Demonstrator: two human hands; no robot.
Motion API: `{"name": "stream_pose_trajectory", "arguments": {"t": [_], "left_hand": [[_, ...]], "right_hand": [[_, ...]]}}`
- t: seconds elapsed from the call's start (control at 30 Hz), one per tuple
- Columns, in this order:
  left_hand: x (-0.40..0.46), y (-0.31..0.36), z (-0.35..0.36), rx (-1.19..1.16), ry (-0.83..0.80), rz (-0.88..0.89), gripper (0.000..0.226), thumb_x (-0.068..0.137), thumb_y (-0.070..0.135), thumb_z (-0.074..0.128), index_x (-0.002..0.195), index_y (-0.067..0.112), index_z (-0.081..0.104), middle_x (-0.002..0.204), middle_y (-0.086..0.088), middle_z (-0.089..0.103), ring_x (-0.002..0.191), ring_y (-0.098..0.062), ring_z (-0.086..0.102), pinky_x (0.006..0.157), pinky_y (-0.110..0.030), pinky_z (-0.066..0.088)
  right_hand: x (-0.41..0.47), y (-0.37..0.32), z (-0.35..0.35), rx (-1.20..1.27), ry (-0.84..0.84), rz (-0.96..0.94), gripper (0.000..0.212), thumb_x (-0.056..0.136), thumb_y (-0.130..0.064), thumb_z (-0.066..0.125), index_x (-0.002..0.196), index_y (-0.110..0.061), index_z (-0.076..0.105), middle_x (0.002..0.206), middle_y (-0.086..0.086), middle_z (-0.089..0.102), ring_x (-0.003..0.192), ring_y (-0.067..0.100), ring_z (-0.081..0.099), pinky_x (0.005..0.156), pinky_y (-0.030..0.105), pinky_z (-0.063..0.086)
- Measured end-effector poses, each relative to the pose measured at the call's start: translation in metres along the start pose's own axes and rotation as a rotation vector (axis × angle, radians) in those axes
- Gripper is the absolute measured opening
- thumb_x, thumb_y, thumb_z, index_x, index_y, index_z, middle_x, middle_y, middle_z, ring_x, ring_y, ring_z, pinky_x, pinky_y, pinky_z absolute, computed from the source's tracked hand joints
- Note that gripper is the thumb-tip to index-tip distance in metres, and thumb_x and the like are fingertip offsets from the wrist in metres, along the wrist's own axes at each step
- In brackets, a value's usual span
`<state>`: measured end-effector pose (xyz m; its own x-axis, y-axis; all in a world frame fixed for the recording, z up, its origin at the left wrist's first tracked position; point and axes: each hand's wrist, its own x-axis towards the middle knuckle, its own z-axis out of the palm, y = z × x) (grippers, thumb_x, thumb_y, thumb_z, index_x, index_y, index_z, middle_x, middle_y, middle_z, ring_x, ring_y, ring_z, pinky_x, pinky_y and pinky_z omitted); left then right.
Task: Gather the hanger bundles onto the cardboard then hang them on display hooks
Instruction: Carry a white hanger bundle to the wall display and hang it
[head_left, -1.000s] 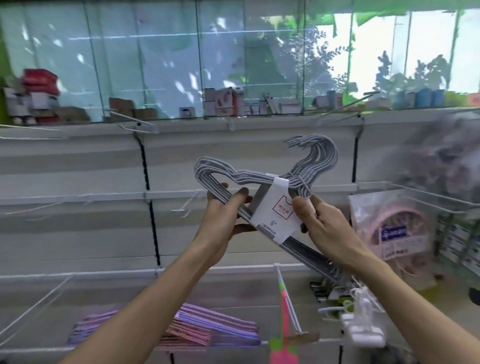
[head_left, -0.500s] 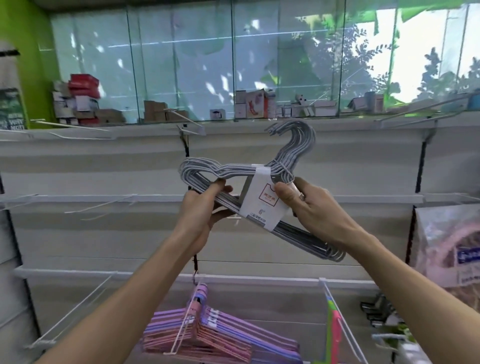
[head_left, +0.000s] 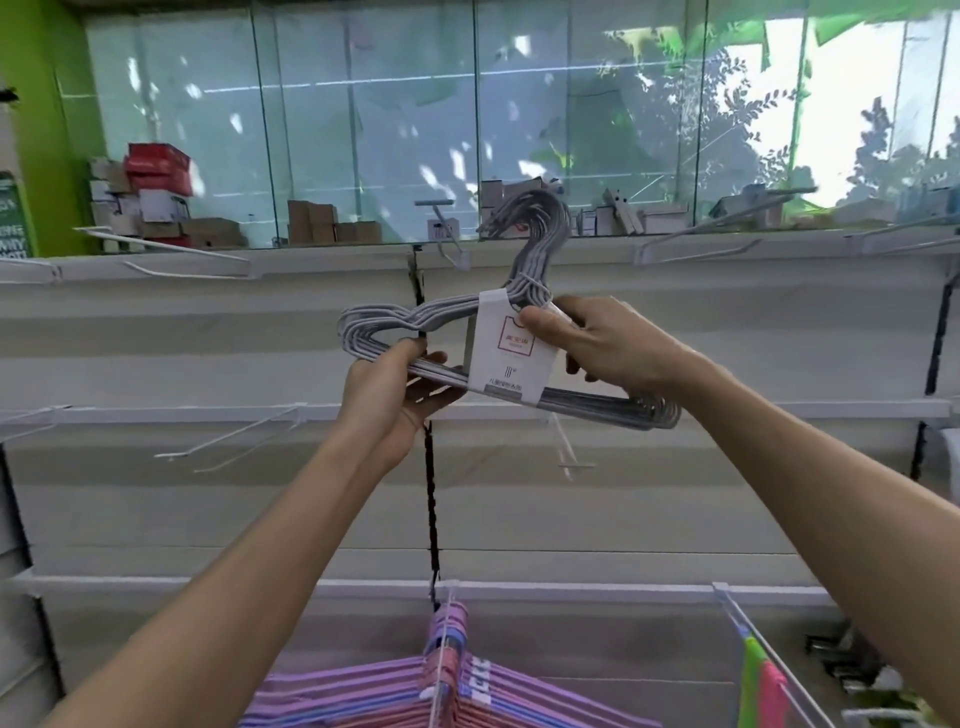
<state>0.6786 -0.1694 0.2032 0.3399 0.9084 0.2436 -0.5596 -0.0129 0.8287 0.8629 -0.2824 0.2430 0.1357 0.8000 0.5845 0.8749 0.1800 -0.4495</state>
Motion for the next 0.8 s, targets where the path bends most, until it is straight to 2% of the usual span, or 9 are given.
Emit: {"name": "stream_pose_trajectory", "arguments": {"t": [0.03,0.23,0.33,0.43,0.6,0.7,0.8], "left_hand": [[0.007,0.002,-0.004,-0.017,-0.003,-0.021,0.014,0.097,0.004,0.053,0.085,-0.001,0.056,0.1,-0.026,0.061,0.076,-0.035,0.066,0.066,-0.05,0.062],[0.049,0.006,-0.016,-0.079,-0.057,-0.141,0.006,0.098,0.005,0.053,0.096,0.0,0.057,0.106,-0.027,0.058,0.082,-0.039,0.065,0.058,-0.054,0.06],[0.066,0.007,-0.013,-0.06,-0.072,-0.154,0.007,0.098,0.005,0.053,0.095,0.0,0.057,0.107,-0.027,0.058,0.08,-0.038,0.065,0.056,-0.053,0.06],[0.081,0.008,-0.008,-0.045,-0.088,-0.158,0.008,0.098,0.006,0.053,0.092,0.001,0.056,0.105,-0.025,0.057,0.081,-0.037,0.065,0.058,-0.053,0.061],[0.097,0.007,-0.001,-0.077,-0.084,-0.16,0.01,0.1,0.006,0.051,0.092,0.001,0.054,0.105,-0.024,0.056,0.087,-0.038,0.064,0.07,-0.056,0.056],[0.108,0.008,0.002,-0.086,-0.074,-0.152,0.012,0.1,0.006,0.05,0.09,0.001,0.053,0.112,-0.026,0.055,0.099,-0.043,0.06,0.069,-0.054,0.054],[0.119,0.007,0.005,-0.097,-0.076,-0.137,0.013,0.1,0.006,0.05,0.089,0.001,0.053,0.111,-0.026,0.055,0.1,-0.042,0.061,0.069,-0.055,0.055]], "right_hand": [[0.008,-0.001,0.004,0.002,-0.012,0.01,0.06,0.079,-0.078,0.04,0.098,-0.027,0.065,0.092,-0.002,0.071,0.07,0.015,0.063,0.055,0.023,0.053],[0.046,0.005,0.016,-0.04,-0.043,0.052,0.064,0.081,-0.077,0.041,0.106,-0.024,0.065,0.098,0.0,0.071,0.072,0.015,0.065,0.063,0.037,0.058],[0.057,0.012,0.018,-0.049,-0.028,0.071,0.055,0.09,-0.071,0.042,0.108,-0.024,0.065,0.099,-0.001,0.07,0.073,0.016,0.065,0.067,0.041,0.059],[0.067,0.018,0.017,-0.043,-0.022,0.09,0.049,0.094,-0.067,0.042,0.106,-0.026,0.065,0.097,-0.004,0.07,0.074,0.018,0.065,0.068,0.041,0.06],[0.087,0.022,0.012,-0.056,-0.04,0.053,0.042,0.095,-0.065,0.042,0.099,-0.029,0.064,0.096,-0.007,0.069,0.073,0.018,0.066,0.064,0.036,0.059],[0.102,0.026,0.009,-0.072,-0.056,0.042,0.047,0.095,-0.066,0.042,0.104,-0.026,0.065,0.098,-0.005,0.069,0.074,0.018,0.066,0.065,0.037,0.059],[0.119,0.031,0.007,-0.085,-0.072,0.033,0.053,0.093,-0.067,0.042,0.109,-0.022,0.065,0.1,-0.004,0.068,0.075,0.018,0.068,0.066,0.038,0.06]]}}
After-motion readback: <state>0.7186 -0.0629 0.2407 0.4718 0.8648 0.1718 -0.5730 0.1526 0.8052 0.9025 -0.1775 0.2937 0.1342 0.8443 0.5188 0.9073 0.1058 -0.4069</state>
